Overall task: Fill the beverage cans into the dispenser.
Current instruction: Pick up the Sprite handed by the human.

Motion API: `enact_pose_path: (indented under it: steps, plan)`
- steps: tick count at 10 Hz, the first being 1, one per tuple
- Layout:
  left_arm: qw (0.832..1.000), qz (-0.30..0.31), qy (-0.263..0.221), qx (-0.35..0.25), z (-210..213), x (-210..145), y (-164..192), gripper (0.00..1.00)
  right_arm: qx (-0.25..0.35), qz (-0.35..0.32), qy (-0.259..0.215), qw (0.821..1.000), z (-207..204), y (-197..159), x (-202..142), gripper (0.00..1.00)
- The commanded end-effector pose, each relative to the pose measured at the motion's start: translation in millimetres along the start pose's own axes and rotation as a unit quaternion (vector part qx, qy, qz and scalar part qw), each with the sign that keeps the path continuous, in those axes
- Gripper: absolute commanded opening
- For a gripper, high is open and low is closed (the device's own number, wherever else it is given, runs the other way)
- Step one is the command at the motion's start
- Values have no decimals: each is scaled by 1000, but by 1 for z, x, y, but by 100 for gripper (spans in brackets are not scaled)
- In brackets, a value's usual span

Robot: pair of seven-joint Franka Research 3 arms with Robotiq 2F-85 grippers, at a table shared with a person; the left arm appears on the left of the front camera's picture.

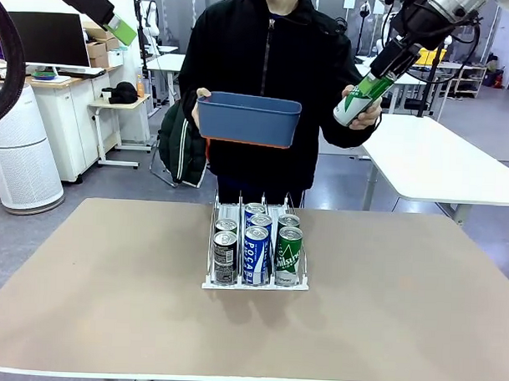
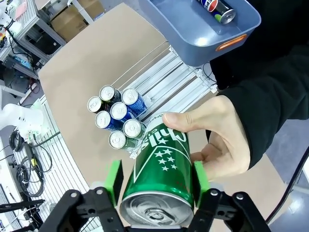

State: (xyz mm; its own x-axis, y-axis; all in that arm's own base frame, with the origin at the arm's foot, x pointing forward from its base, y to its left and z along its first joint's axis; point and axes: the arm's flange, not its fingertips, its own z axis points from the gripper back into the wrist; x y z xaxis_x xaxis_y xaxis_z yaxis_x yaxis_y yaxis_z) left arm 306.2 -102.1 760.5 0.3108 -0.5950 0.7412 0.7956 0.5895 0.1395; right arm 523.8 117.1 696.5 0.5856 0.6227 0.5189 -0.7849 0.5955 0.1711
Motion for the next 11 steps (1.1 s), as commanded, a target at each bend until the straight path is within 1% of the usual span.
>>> enact_pose_path:
  steps: [1,2,3,4,5,6,7,8,9,10,11]
  plan:
    - [1000,5,-5,-4,0,0,-1,100,-10,-8,-5,1000,-2,2,1,75]
    - [1000,5,-5,-4,0,0,-1,100,-12,-8,-6,1000,-2,2,1,40]
    - [1000,5,-5,-4,0,0,-1,100,-13,-7,-7,1000,-2,2,2,55]
    - [1000,5,-5,-4,0,0,-1,100,-15,-8,-8,1000,-2,2,2,20]
    - [1000,5,-5,-4,0,0,-1,100,-16,-8,-9,1000,-2,3,1,35]
    - [1000,5,-5,-4,0,0,-1,100,-17,-7,-8,1000,-2,2,1,0]
    - [1000,5,-5,-4,0,0,-1,100,-16,-5,-5,1000,-2,2,1,15]
    - [1000,5,-5,-4,0,0,-1,100,-21,3,-1,1000,-3,4,0,0]
    - [1000,5,-5,-4,0,0,-1,100,-21,6,-2,1000,-3,5,-1,0]
    - [1000,5,-5,-4,0,0,-1,100,-16,18,10,1000,-1,6,-2,0]
    - [1000,5,-5,-4,0,0,-1,100,-15,15,8,1000,-2,5,-1,38]
